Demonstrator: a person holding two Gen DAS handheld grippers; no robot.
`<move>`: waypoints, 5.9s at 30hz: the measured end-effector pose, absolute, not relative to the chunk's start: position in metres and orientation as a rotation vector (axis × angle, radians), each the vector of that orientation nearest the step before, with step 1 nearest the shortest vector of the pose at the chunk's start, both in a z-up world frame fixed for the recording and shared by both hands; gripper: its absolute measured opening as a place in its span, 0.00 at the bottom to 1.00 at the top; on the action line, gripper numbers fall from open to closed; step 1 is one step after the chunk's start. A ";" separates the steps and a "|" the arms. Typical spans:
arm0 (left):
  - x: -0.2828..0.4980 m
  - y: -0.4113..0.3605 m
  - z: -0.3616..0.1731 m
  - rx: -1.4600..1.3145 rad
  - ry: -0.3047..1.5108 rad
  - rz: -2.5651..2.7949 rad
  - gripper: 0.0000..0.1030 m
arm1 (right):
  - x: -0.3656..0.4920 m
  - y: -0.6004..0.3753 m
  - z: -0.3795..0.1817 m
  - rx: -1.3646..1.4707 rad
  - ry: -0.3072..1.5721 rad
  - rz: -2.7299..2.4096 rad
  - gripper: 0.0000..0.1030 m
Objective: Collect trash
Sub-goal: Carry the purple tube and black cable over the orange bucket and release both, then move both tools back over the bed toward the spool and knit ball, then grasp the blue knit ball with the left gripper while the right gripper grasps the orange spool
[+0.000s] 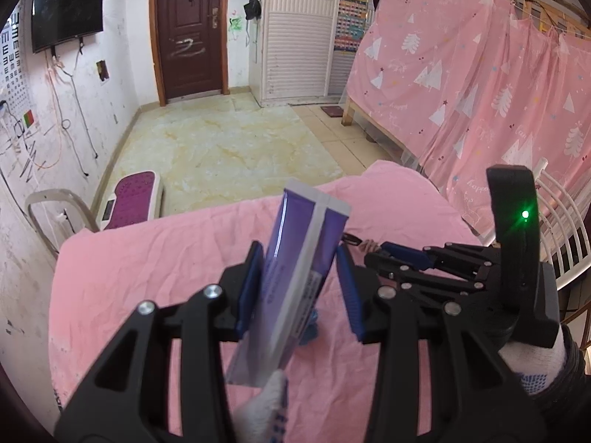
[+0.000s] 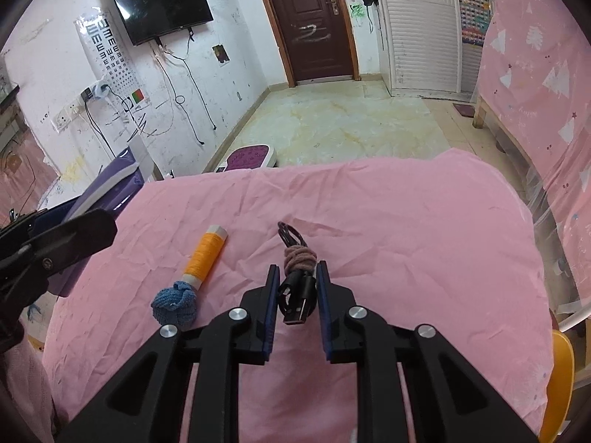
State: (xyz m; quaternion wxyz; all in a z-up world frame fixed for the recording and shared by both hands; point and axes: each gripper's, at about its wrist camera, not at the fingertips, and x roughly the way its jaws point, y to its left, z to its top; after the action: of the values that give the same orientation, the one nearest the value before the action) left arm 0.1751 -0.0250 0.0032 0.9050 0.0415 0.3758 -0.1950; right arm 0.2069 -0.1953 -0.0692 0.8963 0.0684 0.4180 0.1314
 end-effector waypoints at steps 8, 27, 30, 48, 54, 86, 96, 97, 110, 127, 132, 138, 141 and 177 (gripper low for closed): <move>0.165 -0.057 0.012 0.105 0.760 -0.423 0.38 | 0.181 -0.235 -0.063 0.183 0.848 0.290 0.06; 0.148 -0.133 0.011 0.145 0.765 -0.515 0.38 | 0.124 -0.339 -0.032 0.311 0.721 0.190 0.06; 0.143 -0.153 0.010 0.153 0.767 -0.547 0.38 | 0.110 -0.365 -0.031 0.323 0.705 0.144 0.06; 0.120 -0.263 -0.006 0.225 0.825 -0.712 0.38 | 0.057 -0.469 -0.069 0.405 0.715 -0.025 0.06; 0.116 -0.295 -0.022 0.248 0.880 -0.749 0.38 | 0.053 -0.487 -0.089 0.431 0.740 -0.045 0.06; 0.116 -0.303 -0.035 0.236 0.936 -0.764 0.58 | 0.054 -0.501 -0.093 0.459 0.750 -0.043 0.50; 0.124 -0.256 -0.021 0.165 0.886 -0.726 0.63 | 0.066 -0.464 -0.068 0.389 0.737 -0.028 0.60; 0.125 -0.250 -0.019 0.159 0.881 -0.719 0.63 | 0.068 -0.459 -0.066 0.381 0.738 -0.025 0.61; 0.156 -0.150 0.003 0.136 0.813 -0.520 0.67 | 0.102 -0.380 -0.038 0.257 0.743 0.063 0.63; 0.181 -0.038 -0.022 0.080 0.874 -0.367 0.67 | 0.169 -0.256 -0.019 0.087 0.774 0.192 0.65; 0.182 -0.024 -0.037 0.064 0.919 -0.382 0.67 | 0.189 -0.227 -0.015 0.068 0.795 0.228 0.68; 0.184 -0.017 -0.053 0.043 0.961 -0.407 0.60 | 0.209 -0.196 -0.016 0.038 0.818 0.262 0.71; 0.186 -0.016 -0.061 0.034 0.992 -0.417 0.52 | 0.216 -0.185 -0.021 0.036 0.837 0.280 0.71; 0.151 0.044 -0.063 -0.113 0.970 -0.384 0.26 | 0.252 -0.085 -0.087 -0.074 1.015 0.348 0.12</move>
State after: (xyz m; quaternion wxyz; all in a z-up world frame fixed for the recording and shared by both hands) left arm 0.1505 0.0441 -0.0633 0.8654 -0.0539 0.4632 -0.1834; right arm 0.2521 -0.0847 -0.0869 0.8589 -0.0353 0.4833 0.1655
